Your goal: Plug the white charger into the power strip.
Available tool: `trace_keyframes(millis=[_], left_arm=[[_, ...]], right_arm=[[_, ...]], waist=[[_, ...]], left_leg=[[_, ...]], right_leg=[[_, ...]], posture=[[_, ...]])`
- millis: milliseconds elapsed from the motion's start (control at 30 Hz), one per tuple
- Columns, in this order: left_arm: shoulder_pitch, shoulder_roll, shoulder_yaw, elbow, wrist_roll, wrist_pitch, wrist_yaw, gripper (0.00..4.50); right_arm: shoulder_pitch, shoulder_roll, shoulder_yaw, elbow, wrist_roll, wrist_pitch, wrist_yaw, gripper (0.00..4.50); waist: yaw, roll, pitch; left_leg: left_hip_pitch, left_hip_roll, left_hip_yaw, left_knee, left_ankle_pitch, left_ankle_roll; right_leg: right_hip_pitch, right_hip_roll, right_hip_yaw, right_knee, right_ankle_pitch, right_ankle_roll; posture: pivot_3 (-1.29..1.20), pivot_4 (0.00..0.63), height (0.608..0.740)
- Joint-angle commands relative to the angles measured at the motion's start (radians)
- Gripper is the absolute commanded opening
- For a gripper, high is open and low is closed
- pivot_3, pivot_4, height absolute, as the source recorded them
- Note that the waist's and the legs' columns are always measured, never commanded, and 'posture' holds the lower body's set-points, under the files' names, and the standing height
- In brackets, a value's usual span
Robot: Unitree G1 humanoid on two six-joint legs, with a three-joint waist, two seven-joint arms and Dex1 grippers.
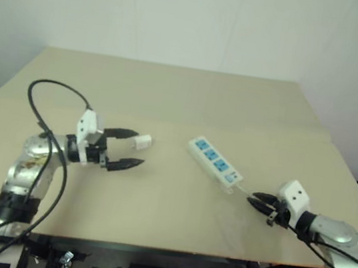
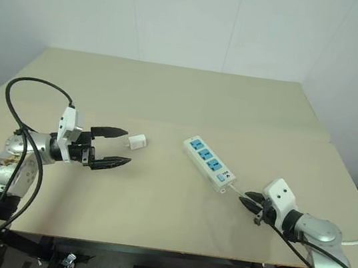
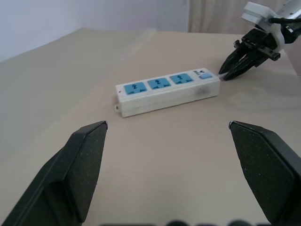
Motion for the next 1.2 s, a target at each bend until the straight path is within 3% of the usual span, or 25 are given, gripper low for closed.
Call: trace_keyframes(millis=[33, 200, 533, 900, 1200], left_arm=[[-0.031, 0.0, 0.009, 0.014, 0.002, -0.025, -0.01, 4.5], [-0.03, -0.002, 0.008, 0.013, 0.004, -0.024, -0.009, 4.5], [-0.029, -0.004, 0.011, 0.007, 0.011, -0.027, 0.012, 4.5], [0.012, -0.003, 0.031, -0.066, -0.003, -0.008, 0.041, 4.5], [0.059, 0.001, 0.043, -0.105, -0.007, -0.003, 0.058, 4.5]], right_arm=[[0.012, 0.002, -0.07, -0.101, 0.072, 0.029, -0.022, 2.79], [-0.003, 0.095, -0.13, -0.122, 0.165, 0.039, -0.098, 4.46], [-0.05, 0.242, -0.031, -0.05, 0.112, -0.048, -0.165, 4.46], [-0.151, 0.271, 0.03, 0.137, 0.097, -0.137, -0.098, 4.46], [-0.157, 0.285, 0.061, 0.17, 0.111, -0.128, -0.069, 4.46]], waist=[[-0.001, 0.0, 0.0], [0.0, 0.0, 0.0], [-0.002, 0.0, 0.0], [-0.002, 0.0, 0.0], [-0.005, 0.0, 0.0]], left_leg=[[-0.001, 0.0, 0.0, 0.0, 0.0, 0.0], [-0.001, 0.0, 0.0, 0.0, 0.0, 0.0], [0.0, 0.0, 0.0, 0.0, 0.0, 0.0], [0.0, 0.0, 0.0, 0.0, 0.0, 0.0], [0.0, 0.0, 0.0, 0.0, 0.0, 0.0]], right_leg=[[0.0, 0.0, 0.0, 0.0, 0.001, -0.001], [0.0, -0.001, 0.0, 0.0, 0.001, -0.001], [0.0, 0.0, 0.0, 0.0, 0.001, -0.001], [0.0, 0.0, 0.0, 0.0, 0.001, -0.001], [-0.001, -0.001, 0.0, 0.0, 0.001, -0.001]], posture=[[0.0, 0.15, 0.74], [0.0, 0.15, 0.74], [0.0, 0.15, 0.74], [0.0, 0.15, 0.74], [0.0, 0.15, 0.74]])
